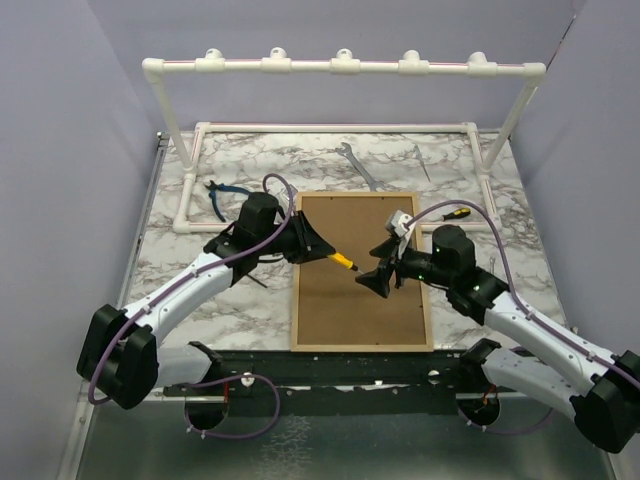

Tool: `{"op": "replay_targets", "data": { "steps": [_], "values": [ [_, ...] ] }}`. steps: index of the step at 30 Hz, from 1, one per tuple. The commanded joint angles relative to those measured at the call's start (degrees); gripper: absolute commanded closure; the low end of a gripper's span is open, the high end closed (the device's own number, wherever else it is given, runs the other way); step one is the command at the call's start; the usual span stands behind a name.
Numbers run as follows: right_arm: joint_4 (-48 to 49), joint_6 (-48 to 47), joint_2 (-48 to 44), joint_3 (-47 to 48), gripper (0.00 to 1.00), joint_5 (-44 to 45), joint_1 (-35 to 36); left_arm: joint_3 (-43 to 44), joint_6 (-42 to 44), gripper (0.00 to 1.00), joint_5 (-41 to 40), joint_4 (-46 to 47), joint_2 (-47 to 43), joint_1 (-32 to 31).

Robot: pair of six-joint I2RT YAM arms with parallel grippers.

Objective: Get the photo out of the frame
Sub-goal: Adjust the screwdriver.

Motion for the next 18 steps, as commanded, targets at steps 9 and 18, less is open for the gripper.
{"op": "replay_targets", "data": {
  "steps": [9,18],
  "values": [
    [-1.22,-0.57,6.6,3.2,0.3,-4.56,0.23,3.54,1.73,1.0,4.93,-5.21,-4.97,1.15],
    [2.47,1.31,3.42,-0.3,0.34,-4.0,0.23,4.65,2.31,1.0,7.26,-7.02,-5.67,1.74]
  ]
}}
